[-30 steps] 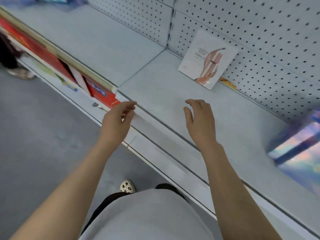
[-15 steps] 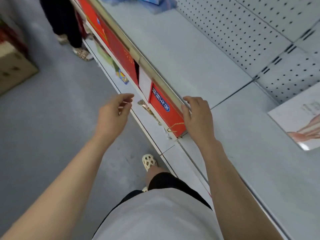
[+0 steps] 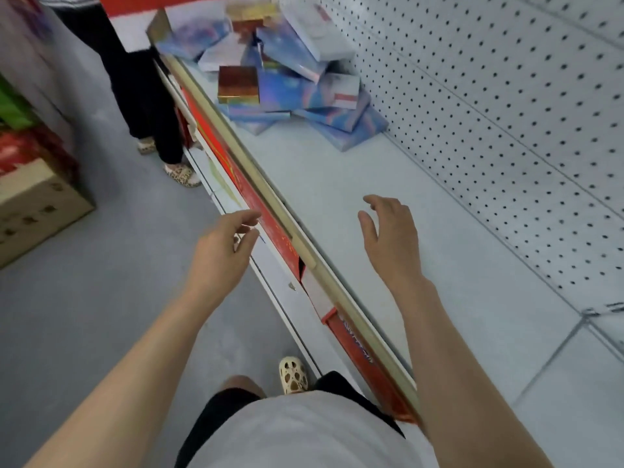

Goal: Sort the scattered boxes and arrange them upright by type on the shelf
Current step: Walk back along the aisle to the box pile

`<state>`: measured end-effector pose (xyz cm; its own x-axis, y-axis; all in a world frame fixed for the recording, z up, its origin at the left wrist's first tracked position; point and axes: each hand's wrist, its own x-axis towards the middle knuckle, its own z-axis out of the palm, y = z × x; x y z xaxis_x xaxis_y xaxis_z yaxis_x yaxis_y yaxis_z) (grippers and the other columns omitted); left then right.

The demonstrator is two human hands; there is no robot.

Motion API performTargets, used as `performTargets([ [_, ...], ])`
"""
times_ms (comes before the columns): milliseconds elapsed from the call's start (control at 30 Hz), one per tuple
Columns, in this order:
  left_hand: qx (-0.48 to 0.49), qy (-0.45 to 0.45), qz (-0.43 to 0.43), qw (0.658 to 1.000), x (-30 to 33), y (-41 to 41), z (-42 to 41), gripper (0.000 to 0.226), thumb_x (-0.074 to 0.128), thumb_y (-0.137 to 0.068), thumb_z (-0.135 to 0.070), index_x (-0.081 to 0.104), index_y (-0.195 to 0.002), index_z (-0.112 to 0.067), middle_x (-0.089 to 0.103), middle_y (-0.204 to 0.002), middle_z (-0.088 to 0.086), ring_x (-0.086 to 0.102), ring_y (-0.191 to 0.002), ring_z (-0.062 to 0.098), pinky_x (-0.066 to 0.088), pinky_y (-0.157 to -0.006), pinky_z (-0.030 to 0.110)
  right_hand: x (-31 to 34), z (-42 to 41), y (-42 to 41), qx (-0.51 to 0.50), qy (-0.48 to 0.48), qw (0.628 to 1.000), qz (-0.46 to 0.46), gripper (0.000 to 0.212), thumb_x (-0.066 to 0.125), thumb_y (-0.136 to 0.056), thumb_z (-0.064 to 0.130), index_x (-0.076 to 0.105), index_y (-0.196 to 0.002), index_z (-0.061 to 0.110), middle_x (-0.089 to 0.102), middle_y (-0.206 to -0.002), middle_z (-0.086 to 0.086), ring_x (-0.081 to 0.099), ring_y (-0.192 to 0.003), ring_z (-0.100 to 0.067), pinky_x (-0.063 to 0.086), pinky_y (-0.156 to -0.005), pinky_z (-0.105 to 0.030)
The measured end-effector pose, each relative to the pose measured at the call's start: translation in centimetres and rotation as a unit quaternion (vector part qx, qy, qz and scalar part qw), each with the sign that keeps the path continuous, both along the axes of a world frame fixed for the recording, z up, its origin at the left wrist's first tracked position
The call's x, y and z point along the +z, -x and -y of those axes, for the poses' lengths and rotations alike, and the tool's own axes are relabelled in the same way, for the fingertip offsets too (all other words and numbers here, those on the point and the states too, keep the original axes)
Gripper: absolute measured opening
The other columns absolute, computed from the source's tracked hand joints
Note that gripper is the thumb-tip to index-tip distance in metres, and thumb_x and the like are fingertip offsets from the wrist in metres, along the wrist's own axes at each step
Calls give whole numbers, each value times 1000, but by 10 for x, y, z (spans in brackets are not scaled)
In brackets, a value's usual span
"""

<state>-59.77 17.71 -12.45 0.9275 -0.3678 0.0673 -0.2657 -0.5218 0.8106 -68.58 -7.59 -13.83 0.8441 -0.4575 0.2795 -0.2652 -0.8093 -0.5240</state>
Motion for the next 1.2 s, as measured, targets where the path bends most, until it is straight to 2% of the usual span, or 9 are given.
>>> performTargets([
  [267, -66, -17, 46, 997, -8, -161, 12, 30, 55, -97, -18, 59, -126, -24, 63, -113, -8, 57, -100, 7, 47, -89, 29, 24, 32, -194, 13, 48, 999, 3, 33, 53, -97, 25, 57, -127, 10, 61, -118, -12, 54, -108, -33, 44, -87, -42],
  [400, -118, -25, 59, 991, -9, -249, 14, 31, 57, -95, -17, 60, -125, -23, 63, -111, -5, 59, -99, 13, 50, -89, 40, 31, 50, -296, -32, 55, 998, -23, 38, 50, -96, 24, 53, -132, 11, 61, -119, -13, 55, -110, -34, 43, -95, -48],
  [633, -177, -61, 88, 978, 8, -383, 15, 30, 59, -94, -17, 62, -123, -23, 64, -114, -5, 60, -101, 15, 51, -88, 38, 25, 66, -422, -105, 48, 986, -119, 60, 49, -100, 25, 28, -152, 3, 30, -156, -19, 29, -141, -40, 32, -111, -47],
  [733, -202, -76, 98, 971, 15, -422, 27, 31, 58, -94, -17, 61, -125, -22, 63, -116, -3, 58, -103, 15, 48, -87, 31, 15, 67, -442, -132, 17, 982, -134, 58, 41, -104, 27, 24, -153, 3, 22, -161, -18, 19, -146, -40, 23, -117, -48],
  [833, -231, -75, 98, 965, 21, -446, 48, 34, 59, -93, -17, 60, -127, -21, 62, -119, 1, 58, -106, 20, 49, -92, 38, 11, 59, -436, -149, 26, 984, -91, 51, 48, -102, 25, 39, -147, 2, 37, -152, -20, 26, -143, -41, 20, -119, -46],
  [967, -251, -70, 130, 957, 25, -461, 88, 35, 58, -93, -17, 58, -127, -22, 59, -121, 4, 55, -109, 25, 44, -91, 35, 4, 25, -416, -146, 103, 984, -23, 41, 51, -95, 30, 62, -126, 5, 61, -120, -19, 49, -123, -43, 42, -104, -49],
  [1067, -248, -57, 142, 957, 28, -465, 118, 43, 57, -94, -22, 50, -136, -22, 52, -135, 6, 48, -122, 27, 40, -99, 37, 7, 6, -407, -132, 106, 985, 41, 40, 46, -93, 36, 71, -110, 10, 62, -100, -13, 57, -99, -37, 50, -85, -45],
  [1133, -262, -83, 134, 952, 25, -469, 136, 49, 56, -95, -25, 44, -143, -22, 44, -145, 6, 42, -130, 27, 36, -105, 37, 14, 14, -406, -166, 57, 984, 41, 38, 51, -91, 39, 70, -113, 14, 59, -106, -12, 55, -102, -35, 49, -87, -47],
  [1200, -284, -118, 134, 942, 21, -471, 149, 50, 56, -96, -25, 44, -144, -18, 40, -149, 6, 39, -132, 29, 34, -108, 39, 20, 30, -408, -241, -4, 970, -21, 61, 65, -85, 49, 52, -136, 18, 51, -125, -13, 49, -116, -34, 44, -97, -49],
])
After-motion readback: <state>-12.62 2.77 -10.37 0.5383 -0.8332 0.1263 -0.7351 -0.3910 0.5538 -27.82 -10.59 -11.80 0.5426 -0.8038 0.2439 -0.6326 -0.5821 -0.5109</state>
